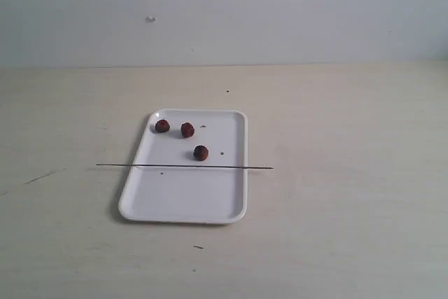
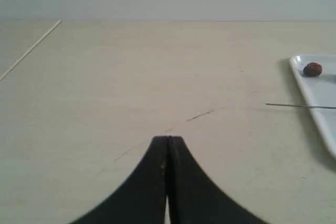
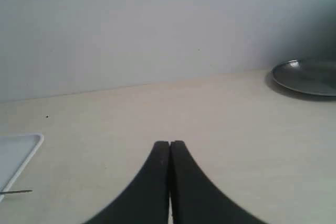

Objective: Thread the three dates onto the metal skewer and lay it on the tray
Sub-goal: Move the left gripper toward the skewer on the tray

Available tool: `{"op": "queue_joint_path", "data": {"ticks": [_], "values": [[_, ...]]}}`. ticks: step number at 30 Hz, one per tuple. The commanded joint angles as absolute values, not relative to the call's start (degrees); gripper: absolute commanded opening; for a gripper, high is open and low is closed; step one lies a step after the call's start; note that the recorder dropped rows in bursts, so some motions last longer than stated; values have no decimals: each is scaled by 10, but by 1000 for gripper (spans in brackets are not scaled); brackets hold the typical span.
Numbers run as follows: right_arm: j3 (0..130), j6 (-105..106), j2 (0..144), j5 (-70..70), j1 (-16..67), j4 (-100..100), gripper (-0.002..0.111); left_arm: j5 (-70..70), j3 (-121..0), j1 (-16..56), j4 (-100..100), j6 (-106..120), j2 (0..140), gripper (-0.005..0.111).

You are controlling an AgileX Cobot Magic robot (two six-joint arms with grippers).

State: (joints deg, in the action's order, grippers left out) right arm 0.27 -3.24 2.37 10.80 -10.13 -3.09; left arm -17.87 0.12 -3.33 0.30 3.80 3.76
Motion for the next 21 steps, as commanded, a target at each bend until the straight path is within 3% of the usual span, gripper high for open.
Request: {"op": "queue_joint_path", "data": {"ticks": [1,10,16,21], "values": [[0,-31,20,101,-106,-29,0,-99,0,-34,21,52,33,0],[0,-31,20,101,-106,-29,0,202,0,-34,-29,-262,33,0],[0,-31,20,101,-106,-29,0,356,-19,-34,-7,-326,45,0],[0,-31,20,101,-106,-29,0,258,-194,-34,51,-303,162,0]]}}
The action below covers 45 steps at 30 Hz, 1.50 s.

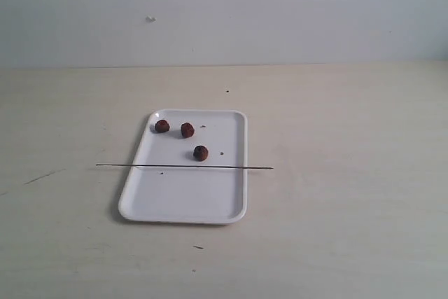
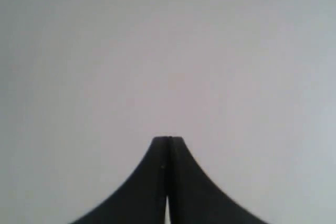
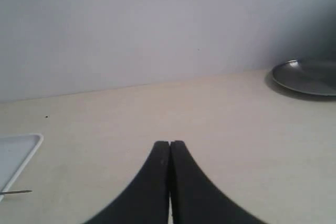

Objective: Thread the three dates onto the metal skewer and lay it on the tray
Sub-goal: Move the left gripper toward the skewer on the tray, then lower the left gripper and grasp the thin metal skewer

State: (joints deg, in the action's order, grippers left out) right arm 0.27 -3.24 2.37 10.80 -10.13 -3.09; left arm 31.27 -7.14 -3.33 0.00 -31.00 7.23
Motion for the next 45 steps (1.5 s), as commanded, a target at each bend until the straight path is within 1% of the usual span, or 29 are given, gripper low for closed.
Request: {"op": "queue_joint_path", "data": {"ticks": [1,4,7,8,9,10,12,13,14,15,16,18,19,20,24,27,28,31,33,34,45], "values": [[0,-31,20,101,-106,-29,0,204,-250,-34,98,-303,207,0],[0,-31,20,101,-106,-29,0,64,-364,-34,218,-338,361,0],[0,-31,20,101,-106,-29,0,-34,-437,-27,247,-347,508,0],[0,-31,20,101,-106,-29,0,-58,-474,-4,248,-334,600,0],[0,-31,20,101,-106,-29,0,-72,-492,18,248,-313,648,0],[0,-31,20,101,-106,-29,0,-101,-517,58,248,-275,710,0],[0,-31,20,101,-106,-29,0,-237,-612,157,248,-97,850,0],[0,-31,20,101,-106,-29,0,-284,-643,183,247,-45,888,0],[0,-31,20,101,-106,-29,0,-376,-703,225,241,34,951,0],[0,-31,20,101,-106,-29,0,-415,-732,244,229,83,983,0],[0,-31,20,101,-106,-29,0,-469,-778,273,177,185,1041,0],[0,-31,20,101,-106,-29,0,-544,-839,297,65,377,1109,0],[0,-31,20,101,-106,-29,0,-577,-867,304,29,441,1138,0],[0,-31,20,101,-106,-29,0,-589,-894,309,26,452,1163,0],[0,-31,20,101,-106,-29,0,-598,-956,310,28,454,1227,1],[0,-31,20,101,-106,-29,0,-597,-968,312,26,492,1246,11],[0,-31,20,101,-106,-29,0,-597,-968,312,24,511,1250,18],[0,-31,20,101,-106,-29,0,-604,-968,313,24,532,1258,33],[0,-31,20,101,-106,-29,0,-605,-968,313,25,540,1266,39],[0,-31,20,101,-106,-29,0,-605,-968,313,28,544,1270,40],[0,-31,20,101,-106,-29,0,-586,-968,313,34,555,1299,41]]}}
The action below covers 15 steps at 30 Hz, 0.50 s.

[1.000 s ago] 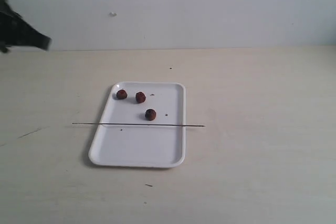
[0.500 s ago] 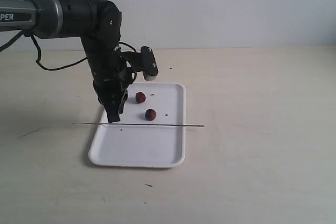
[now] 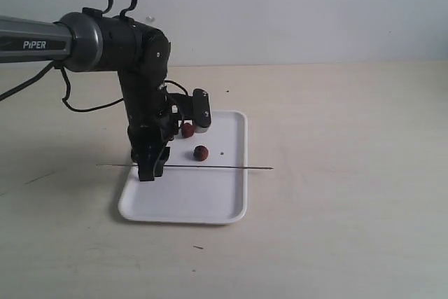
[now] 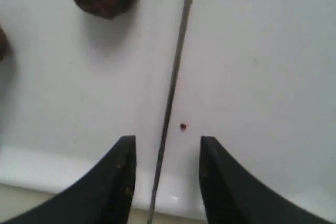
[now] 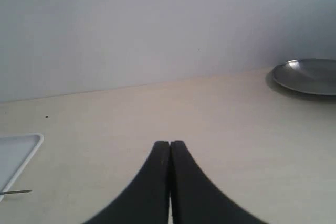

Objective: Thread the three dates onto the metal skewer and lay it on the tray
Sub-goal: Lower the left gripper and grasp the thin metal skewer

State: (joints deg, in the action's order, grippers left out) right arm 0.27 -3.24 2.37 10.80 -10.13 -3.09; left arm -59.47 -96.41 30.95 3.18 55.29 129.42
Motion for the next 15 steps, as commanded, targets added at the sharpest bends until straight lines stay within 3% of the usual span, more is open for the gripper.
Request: {"op": "queue_joint_path", "data": {"ticks": [1,9,11,14,15], "values": [[0,-31,20,101,-106,-29,0,-585,-968,313,37,555,1300,41],[0,-31,20,101,-106,-28,0,-575,-968,313,37,553,1325,40],[0,-31,20,101,-106,-28,0,-575,-968,313,37,553,1329,31],[0,-31,20,101,-106,-28,0,-579,-968,313,37,552,1329,6],[0,-31,20,101,-106,-28,0,-581,-968,313,37,552,1329,2]]}}
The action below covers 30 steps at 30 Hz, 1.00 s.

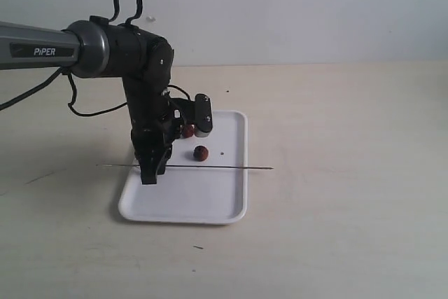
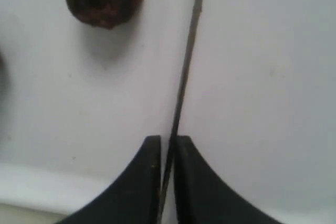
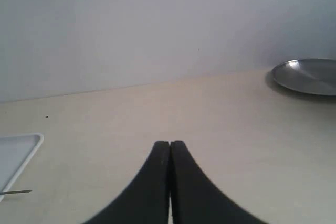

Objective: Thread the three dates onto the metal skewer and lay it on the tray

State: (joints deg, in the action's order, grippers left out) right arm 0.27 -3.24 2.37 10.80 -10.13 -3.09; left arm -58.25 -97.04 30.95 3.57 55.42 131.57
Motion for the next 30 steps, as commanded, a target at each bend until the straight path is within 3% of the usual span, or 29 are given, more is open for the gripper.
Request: {"op": "queue_joint_path", "data": {"ticks": [1,7,18,30], "values": [[0,-31,20,101,-106,-28,0,-582,-968,313,38,552,1329,0],[0,-31,20,114,-106,-29,0,-599,-968,324,42,551,1298,0],[0,-31,20,114,-106,-29,0,-673,-968,438,46,521,1173,0],[0,-31,20,114,-106,-29,0,-643,-904,424,65,258,1001,0]]}}
